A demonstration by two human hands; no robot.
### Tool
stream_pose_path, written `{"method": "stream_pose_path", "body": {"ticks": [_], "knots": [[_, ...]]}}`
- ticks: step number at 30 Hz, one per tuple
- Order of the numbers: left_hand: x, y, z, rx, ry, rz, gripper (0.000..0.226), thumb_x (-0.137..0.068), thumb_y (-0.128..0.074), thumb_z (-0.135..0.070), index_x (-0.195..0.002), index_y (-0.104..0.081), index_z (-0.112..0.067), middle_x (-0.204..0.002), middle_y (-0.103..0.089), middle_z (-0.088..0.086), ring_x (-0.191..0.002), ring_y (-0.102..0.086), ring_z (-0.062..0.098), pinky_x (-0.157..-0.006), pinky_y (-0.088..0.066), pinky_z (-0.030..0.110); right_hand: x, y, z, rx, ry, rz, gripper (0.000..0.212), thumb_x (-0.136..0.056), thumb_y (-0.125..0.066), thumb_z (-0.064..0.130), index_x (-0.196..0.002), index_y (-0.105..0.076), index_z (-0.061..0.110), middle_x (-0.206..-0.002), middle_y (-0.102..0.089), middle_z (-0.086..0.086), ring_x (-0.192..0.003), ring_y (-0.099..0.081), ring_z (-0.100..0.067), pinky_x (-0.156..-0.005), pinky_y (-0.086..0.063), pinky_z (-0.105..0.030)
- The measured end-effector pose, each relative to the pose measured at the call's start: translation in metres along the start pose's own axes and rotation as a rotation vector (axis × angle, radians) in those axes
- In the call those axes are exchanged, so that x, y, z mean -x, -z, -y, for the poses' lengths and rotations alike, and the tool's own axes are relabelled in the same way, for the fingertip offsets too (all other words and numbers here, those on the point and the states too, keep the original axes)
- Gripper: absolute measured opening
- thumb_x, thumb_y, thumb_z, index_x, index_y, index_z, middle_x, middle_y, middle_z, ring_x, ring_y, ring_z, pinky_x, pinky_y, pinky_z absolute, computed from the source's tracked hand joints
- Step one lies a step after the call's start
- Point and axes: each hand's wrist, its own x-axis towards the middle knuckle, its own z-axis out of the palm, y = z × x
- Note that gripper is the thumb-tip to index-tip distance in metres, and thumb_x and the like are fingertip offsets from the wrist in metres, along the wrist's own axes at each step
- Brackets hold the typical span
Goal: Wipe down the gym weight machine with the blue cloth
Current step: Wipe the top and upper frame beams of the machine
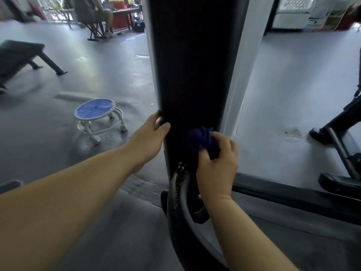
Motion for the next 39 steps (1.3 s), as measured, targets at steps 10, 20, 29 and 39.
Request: {"method": "stream_pose_path", "body": {"ticks": [10, 20, 29, 39], "knots": [[-0.011, 0.009, 0.013, -0.073, -0.045, 0.060, 0.052, -0.099, -0.045, -0.049, -0.148, -0.030, -0.043, -0.135, -0.054, 0.004, -0.128, -0.047, 0.025, -0.110, -0.039, 0.052, 0.010, 0.002, -0.028, -0.062, -0.362, -0.001, 0.025, -0.087, -0.068, 0.013, -0.103, -0.066, 0.031, -0.098, -0.069, -0.001, -0.095, -0.067, -0.023, -0.076, -0.052, -0.029], [-0.021, 0.028, 0.015, 0.148, -0.082, 0.287, 0.032, -0.106, -0.035, -0.035, -0.130, -0.054, -0.045, -0.126, -0.060, -0.026, -0.122, -0.052, -0.001, -0.109, -0.035, 0.028, -0.022, -0.003, 0.030, 0.049, -0.132, -0.241, 0.017, -0.090, -0.067, 0.016, -0.096, -0.061, 0.031, -0.093, -0.066, 0.005, -0.080, -0.060, -0.006, -0.072, -0.047, -0.020], [-0.027, 0.043, 0.022, 0.411, 0.005, 0.470, 0.029, -0.107, -0.033, -0.033, -0.117, -0.059, -0.041, -0.103, -0.068, -0.033, -0.101, -0.061, -0.014, -0.098, -0.041, 0.015, -0.048, -0.047, 0.114, 0.826, 0.801, -0.267, 0.033, -0.080, -0.068, 0.012, -0.112, -0.071, 0.018, -0.108, -0.061, -0.007, -0.091, -0.054, -0.031, -0.070, -0.048, -0.029], [-0.040, 0.059, 0.044, 0.667, 0.106, 0.578, 0.041, -0.107, -0.023, -0.041, -0.124, -0.060, -0.034, -0.118, -0.069, -0.016, -0.107, -0.063, -0.002, -0.090, -0.046, 0.015, -0.034, -0.072, 0.100, 1.173, 0.827, -0.035, 0.032, -0.085, -0.056, 0.021, -0.113, -0.071, 0.018, -0.102, -0.059, -0.009, -0.087, -0.053, -0.031, -0.056, -0.052, -0.031]]}}
